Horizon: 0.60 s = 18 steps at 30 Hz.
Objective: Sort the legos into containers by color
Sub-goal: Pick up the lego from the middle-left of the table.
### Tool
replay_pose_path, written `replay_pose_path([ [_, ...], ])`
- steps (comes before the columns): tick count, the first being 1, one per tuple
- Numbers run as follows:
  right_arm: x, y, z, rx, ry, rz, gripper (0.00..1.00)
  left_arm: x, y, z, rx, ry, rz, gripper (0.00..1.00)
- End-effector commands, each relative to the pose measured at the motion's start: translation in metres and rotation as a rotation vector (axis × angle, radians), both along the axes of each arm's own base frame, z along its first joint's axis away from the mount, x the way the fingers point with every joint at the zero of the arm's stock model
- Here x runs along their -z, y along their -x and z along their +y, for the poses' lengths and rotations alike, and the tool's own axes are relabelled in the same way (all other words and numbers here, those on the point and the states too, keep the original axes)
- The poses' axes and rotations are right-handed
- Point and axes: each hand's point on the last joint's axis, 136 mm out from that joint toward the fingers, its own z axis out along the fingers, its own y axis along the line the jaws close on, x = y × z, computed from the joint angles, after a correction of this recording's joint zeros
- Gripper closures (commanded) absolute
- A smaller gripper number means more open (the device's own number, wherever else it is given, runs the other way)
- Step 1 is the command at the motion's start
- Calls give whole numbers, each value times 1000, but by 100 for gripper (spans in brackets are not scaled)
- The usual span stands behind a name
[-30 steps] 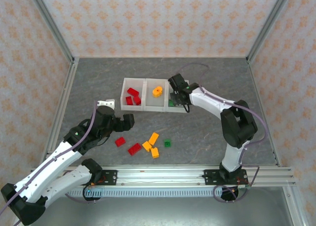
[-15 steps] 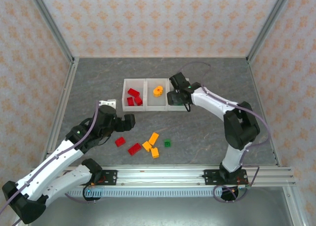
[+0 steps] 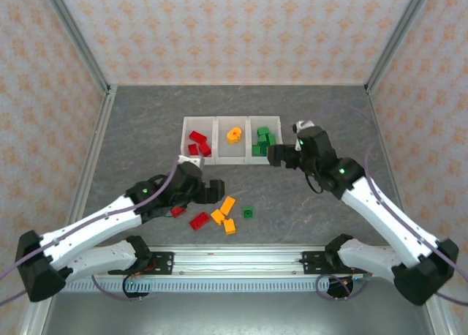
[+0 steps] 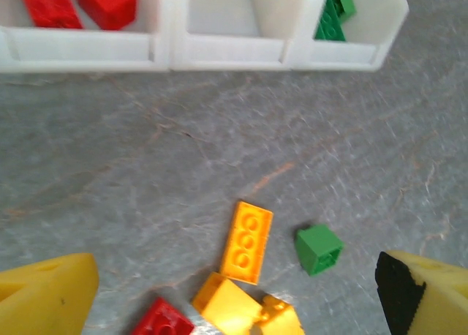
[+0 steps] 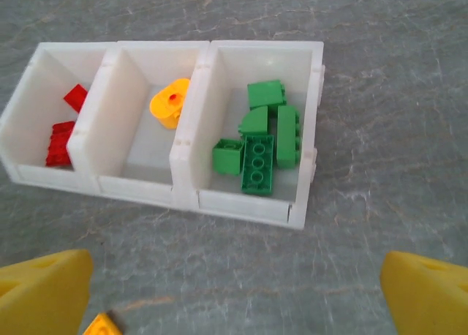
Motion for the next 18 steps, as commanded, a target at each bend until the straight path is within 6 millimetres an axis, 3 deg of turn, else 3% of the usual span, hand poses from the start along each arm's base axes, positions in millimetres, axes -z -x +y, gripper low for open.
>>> replay_pose_path([
  [1,13,20,-4,-3,-67,28,0,-3,-9,-30,-7,-1,-3,3],
  [7,40,37,-10,5,-90,75,0,28,-4,-89,69,-63,96,11],
  [11,39,39,-8,-14,-106,61,0,51,-1,-115,72,-81,152,15],
  [18,43,38,-8,-8,-107,56,0,92,8,-127,65,-236,217,19],
])
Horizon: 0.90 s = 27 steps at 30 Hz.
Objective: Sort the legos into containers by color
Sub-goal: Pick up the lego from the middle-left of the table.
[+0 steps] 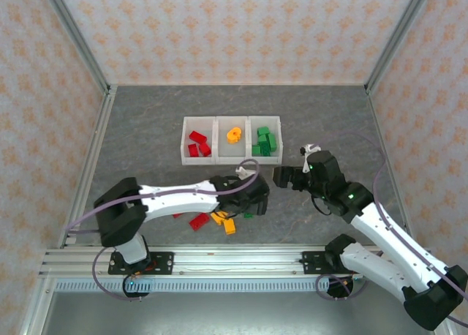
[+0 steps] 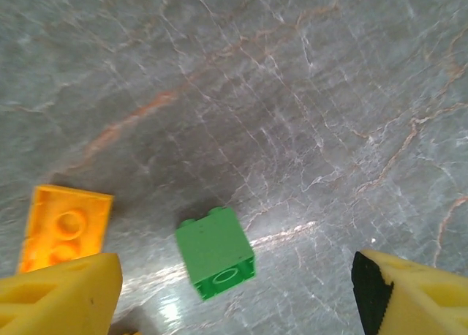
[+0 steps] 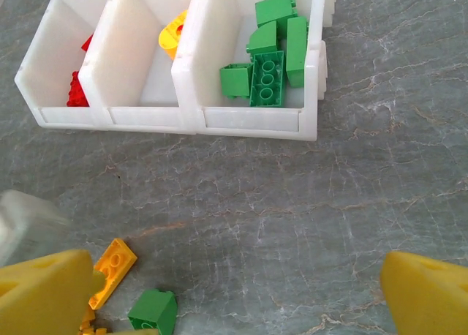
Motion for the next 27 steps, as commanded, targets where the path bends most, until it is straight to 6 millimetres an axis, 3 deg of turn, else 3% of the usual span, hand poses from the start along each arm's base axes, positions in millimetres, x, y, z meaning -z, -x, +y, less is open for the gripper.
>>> replay_pose_path([
  [1,-2,-1,0,8,-22,-19,0,8,2,3,-35,-68,13,20],
  [14,-3,-2,-1,16,-27,-34,0,34,3,0,-37,-134,53,35],
  [23,-1,-3,-2,22,-24,-32,0,47,9,18,-57,-195,68,40],
  [27,-1,-3,-2,26,-22,-31,0,53,11,19,-56,-194,77,52],
])
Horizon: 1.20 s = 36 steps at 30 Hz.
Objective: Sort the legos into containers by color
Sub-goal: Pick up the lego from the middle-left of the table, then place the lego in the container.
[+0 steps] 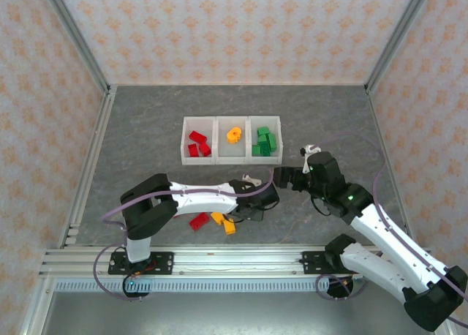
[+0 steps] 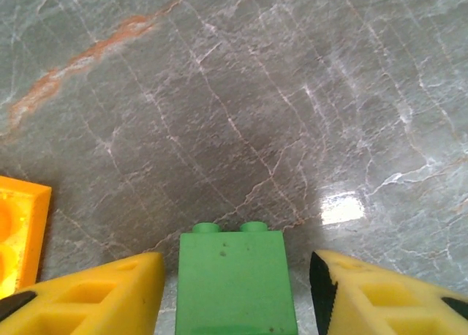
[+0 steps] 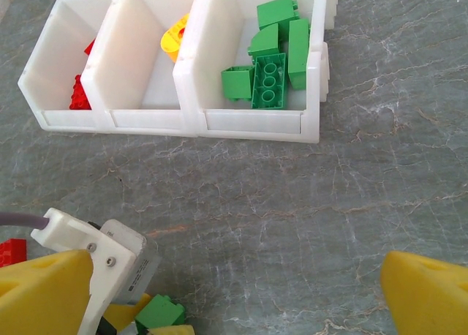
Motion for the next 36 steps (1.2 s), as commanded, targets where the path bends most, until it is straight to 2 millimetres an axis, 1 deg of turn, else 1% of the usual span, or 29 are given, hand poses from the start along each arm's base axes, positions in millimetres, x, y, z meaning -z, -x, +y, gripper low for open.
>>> replay_pose_path([
  [1,-3,-3,-3,24,-10,-22,0,11,2,14,-17,-56,1,55],
  [6,-3,-3,-5,36,-8,-22,0,14,2,16,-21,-57,-2,61],
  [8,-3,-4,-7,48,-2,-24,0,12,1,17,-26,-58,-14,64],
  [12,-4,-6,-12,82,3,-34,0,-3,-9,12,-18,-47,-65,70],
  [14,-6,-5,-12,77,-1,-38,0,-15,-18,12,-22,-50,-105,72],
  [18,-9,-5,-13,81,-7,-50,0,-42,-43,13,-34,-31,-163,78],
  [22,-15,-5,-18,105,-13,-74,0,-66,-75,17,-66,19,-205,85],
  [26,-26,-5,-27,151,-22,-116,0,-94,-109,15,-83,68,-260,85],
  [31,-40,-3,-36,192,-46,-173,0,-125,-152,1,-86,123,-317,82],
  [32,-41,-3,-36,189,-50,-178,0,-126,-159,-3,-84,130,-319,82],
  [33,-42,-2,-34,173,-57,-182,0,-134,-167,-7,-85,148,-329,81],
  [34,-43,-1,-31,157,-62,-183,0,-124,-176,-10,-87,132,-316,80],
  [36,-43,0,-30,146,-65,-184,0,-126,-189,-16,-89,141,-320,80],
])
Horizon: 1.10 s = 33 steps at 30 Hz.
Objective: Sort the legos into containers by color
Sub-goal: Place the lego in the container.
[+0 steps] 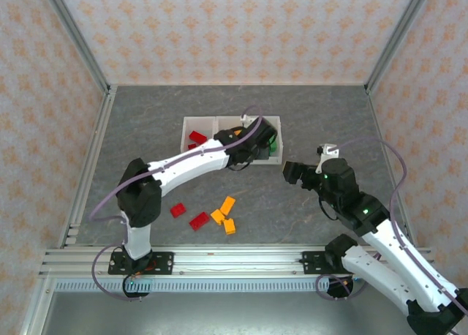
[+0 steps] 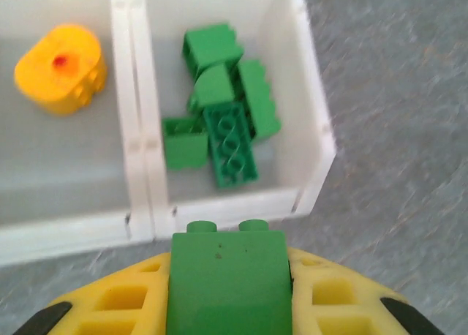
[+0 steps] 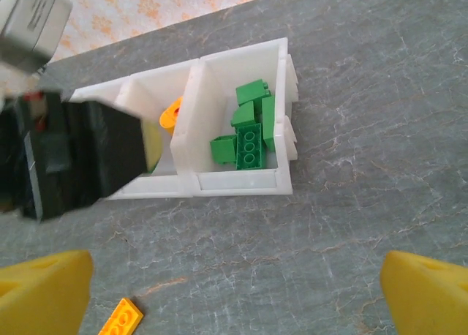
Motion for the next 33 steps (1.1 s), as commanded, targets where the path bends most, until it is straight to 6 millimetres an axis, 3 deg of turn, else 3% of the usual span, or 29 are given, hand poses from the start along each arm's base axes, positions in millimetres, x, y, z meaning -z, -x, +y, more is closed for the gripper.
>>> replay_pose_path([
  [1,-1,-2,-1,6,-5,-21,0,19,-19,-5,24,-55,26,79],
  [8,-3,-1,2,-15,-9,-28,0,27,-68,-8,-29,-52,-21,78],
  [14,-1,1,9,-52,-15,-20,0,36,-91,-11,-55,-48,-41,74],
  [22,11,0,18,-97,-3,29,0,20,-106,-9,-72,-48,-98,31],
  [30,13,0,18,-93,1,36,0,-15,-103,-3,-30,-45,-169,1],
  [33,14,0,18,-91,3,39,0,-21,-89,8,-28,-38,-165,1],
])
